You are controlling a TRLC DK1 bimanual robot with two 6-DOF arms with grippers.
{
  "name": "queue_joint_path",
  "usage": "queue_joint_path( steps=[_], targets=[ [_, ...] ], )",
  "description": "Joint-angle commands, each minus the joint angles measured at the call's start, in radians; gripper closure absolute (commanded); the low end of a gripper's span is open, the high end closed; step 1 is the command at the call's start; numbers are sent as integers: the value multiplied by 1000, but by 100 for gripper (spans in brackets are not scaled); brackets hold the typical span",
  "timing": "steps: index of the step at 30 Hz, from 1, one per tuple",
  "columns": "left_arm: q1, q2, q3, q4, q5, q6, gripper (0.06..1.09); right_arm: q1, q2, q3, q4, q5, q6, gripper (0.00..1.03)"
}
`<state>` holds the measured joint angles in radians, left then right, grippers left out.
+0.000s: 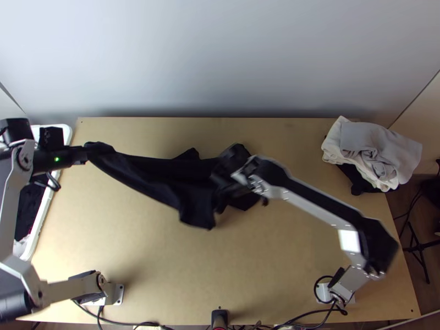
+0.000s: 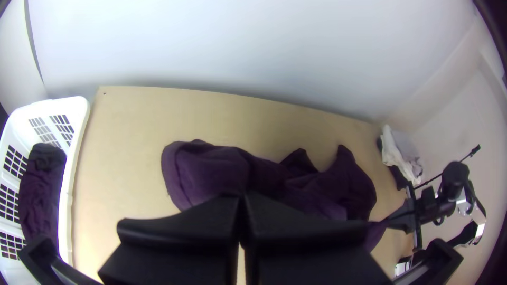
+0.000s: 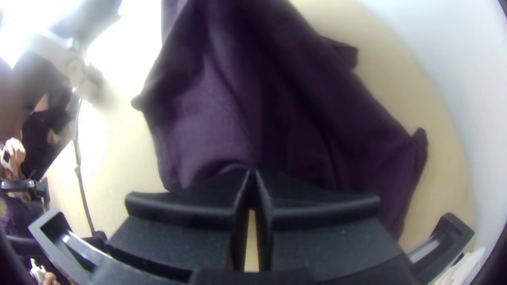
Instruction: Fold the t-shirt
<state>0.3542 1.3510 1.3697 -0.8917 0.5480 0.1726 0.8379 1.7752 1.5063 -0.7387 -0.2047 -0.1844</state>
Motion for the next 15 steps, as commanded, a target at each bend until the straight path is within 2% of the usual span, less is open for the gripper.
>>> queue_joint_path(
  steps=[1, 8, 15],
  targets=[
    [-50, -213, -89, -42, 15, -1, 105, -161, -168, -38, -37, -1, -12, 100],
    [-189, -424, -181, -96, 12, -7, 105, -255, -280, -58, -94, 1, -30, 100],
    [-290, -563, -267, -185, 12, -28, 105, -361, -378, -98, -180, -1, -92, 100]
  ],
)
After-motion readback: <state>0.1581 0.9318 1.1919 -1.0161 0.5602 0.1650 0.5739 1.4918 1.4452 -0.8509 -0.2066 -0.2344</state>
